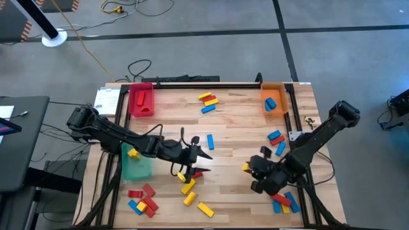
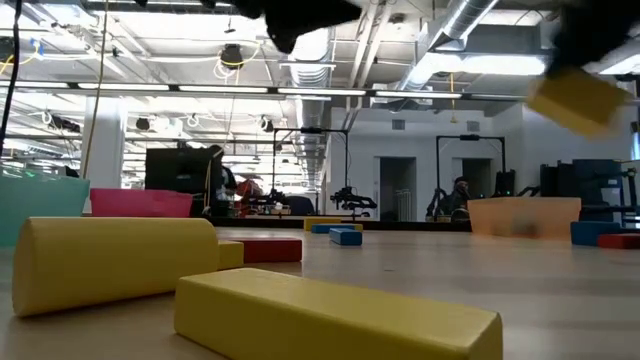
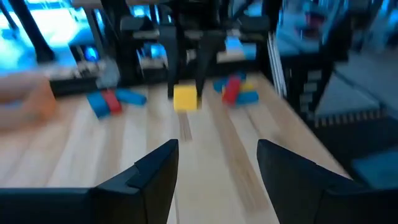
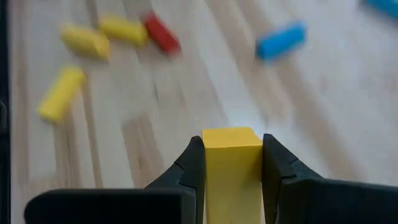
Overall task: Sort blocks
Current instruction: Put the yellow block into the green bin
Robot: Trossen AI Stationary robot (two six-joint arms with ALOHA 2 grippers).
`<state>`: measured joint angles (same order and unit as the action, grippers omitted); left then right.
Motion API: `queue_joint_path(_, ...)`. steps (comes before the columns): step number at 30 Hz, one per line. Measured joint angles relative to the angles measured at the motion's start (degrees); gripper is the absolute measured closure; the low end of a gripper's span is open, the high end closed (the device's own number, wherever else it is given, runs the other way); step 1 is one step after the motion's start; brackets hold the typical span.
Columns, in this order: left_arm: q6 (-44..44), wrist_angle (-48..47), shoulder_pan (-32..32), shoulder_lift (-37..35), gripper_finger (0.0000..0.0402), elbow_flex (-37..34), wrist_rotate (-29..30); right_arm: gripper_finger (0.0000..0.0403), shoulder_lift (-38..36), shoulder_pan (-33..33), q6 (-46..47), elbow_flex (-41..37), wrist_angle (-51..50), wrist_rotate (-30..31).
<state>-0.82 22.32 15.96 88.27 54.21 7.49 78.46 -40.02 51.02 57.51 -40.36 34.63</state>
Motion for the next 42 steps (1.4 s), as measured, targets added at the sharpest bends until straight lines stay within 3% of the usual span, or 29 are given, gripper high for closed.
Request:
queue_joint_path(4, 0.05, 8.22, -0.61, 0.0, 0.0189, -2.05, -0.06, 0.0315, 0.0, 2.6, -14.24, 3.83, 6.86, 4.17)
queue_joint_path(10, 1.01, 13.65, -0.85, 0.3, 0.0189, -3.23, -1.99, 0.0315, -0.02, 6.66, -34.2, 5.72, 21.77, 4.76)
queue_joint_path(17, 2.48, 17.11, -1.15, 2.23, 0.0189, -3.25, -2.27, 0.0316, -0.02, 9.85, -46.26, 5.91, 32.87, 2.2)
queue_joint_path(22, 3.67, 21.42, -1.62, 4.47, 0.0189, -3.29, -1.54, 0.0315, -0.04, 11.25, -49.83, 5.95, 37.86, -1.8)
queue_joint_path(34, -0.53, 25.28, -1.77, 4.76, 0.0188, -3.28, 4.67, 0.0315, -0.09, 11.68, -50.08, 5.96, 37.86, -1.99)
queue_joint_path(42, -2.37, 25.38, -1.77, 4.76, 0.0147, -3.28, 5.55, 0.0314, -0.09, 11.68, -50.09, 5.95, 37.86, -2.19)
